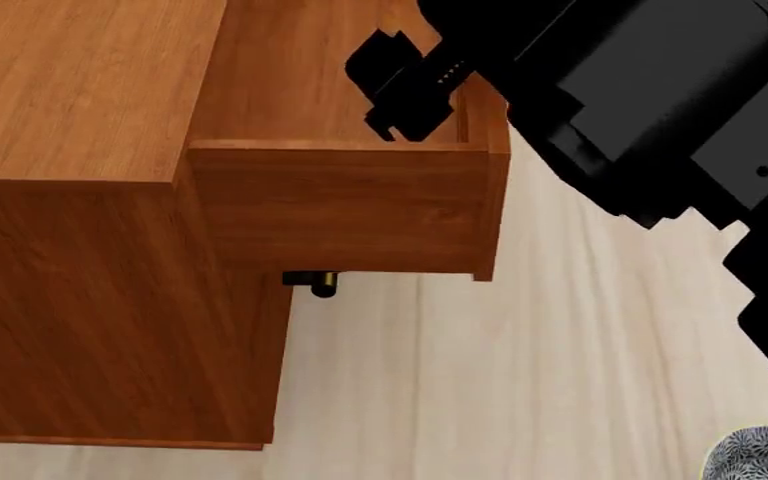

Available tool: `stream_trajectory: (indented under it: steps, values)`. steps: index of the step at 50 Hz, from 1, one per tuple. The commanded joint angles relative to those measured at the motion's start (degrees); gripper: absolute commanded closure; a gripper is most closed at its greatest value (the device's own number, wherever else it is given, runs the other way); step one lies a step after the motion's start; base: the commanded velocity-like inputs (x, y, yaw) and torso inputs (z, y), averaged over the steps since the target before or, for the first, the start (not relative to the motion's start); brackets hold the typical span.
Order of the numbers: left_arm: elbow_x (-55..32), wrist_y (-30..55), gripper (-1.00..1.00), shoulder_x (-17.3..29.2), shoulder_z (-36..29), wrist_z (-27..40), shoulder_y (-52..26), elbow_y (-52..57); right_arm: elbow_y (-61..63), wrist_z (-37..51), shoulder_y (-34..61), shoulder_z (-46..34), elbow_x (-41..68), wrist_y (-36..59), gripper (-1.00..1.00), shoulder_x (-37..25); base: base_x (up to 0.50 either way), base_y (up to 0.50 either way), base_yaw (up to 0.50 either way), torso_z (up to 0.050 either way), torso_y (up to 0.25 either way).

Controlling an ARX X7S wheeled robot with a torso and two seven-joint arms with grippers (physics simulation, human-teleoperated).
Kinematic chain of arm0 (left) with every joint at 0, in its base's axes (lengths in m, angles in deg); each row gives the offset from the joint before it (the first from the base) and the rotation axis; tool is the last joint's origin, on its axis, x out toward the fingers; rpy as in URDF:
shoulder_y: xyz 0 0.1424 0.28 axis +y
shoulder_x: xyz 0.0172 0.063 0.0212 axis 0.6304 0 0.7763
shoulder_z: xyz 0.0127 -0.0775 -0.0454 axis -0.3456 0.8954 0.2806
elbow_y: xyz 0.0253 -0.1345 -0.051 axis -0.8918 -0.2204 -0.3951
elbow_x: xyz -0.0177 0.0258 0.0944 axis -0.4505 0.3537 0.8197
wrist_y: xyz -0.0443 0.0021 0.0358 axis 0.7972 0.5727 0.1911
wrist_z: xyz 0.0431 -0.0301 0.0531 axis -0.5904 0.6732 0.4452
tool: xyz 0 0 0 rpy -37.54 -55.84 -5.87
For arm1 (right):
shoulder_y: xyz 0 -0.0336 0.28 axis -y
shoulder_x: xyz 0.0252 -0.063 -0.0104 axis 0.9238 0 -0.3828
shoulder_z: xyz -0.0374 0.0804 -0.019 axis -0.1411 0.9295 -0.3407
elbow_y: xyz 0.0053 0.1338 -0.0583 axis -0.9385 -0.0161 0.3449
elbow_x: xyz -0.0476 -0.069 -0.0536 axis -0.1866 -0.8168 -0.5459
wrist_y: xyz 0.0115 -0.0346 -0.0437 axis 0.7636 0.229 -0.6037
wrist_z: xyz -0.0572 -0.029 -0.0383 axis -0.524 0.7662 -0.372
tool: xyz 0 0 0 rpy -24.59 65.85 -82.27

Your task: Close the bottom drawer of the cabinet and open the top drawer.

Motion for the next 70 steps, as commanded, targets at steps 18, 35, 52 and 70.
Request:
stream_trajectory:
  steps: [18, 35, 52, 70]
  values:
    - [-0.2, -0.7, -1.0, 0.2, -0.1, 0.1, 0.3, -0.2, -1.1, 0.4, 0.4, -5.3, -2.9, 5.3, -1.0, -3.8, 0.0, 0.0, 0.0, 0.0, -0.001]
    - [-0.5, -0.5, -1.0, 0.0, -0.6, 0.5, -0.4, -0.2, 1.3, 2.5, 1.3, -5.4, -2.3, 8.8, -1.0, -8.1, 0.0, 0.0, 0.0, 0.0, 0.0]
    - [-0.6, -0.6, -1.0, -0.1, -1.0, 0.7, -0.7, -0.3, 2.5, 3.9, 2.6, -5.2, -1.9, 11.5, -1.0, -10.8, 0.0, 0.0, -0.01, 0.0, 0.0]
    - [-1.5, -0.2, -1.0, 0.2, -0.7, 1.2, -1.5, -0.1, 0.6, 5.8, 6.2, -1.1, -2.1, 9.3, -1.0, -10.0, 0.0, 0.0, -0.01, 0.0, 0.002]
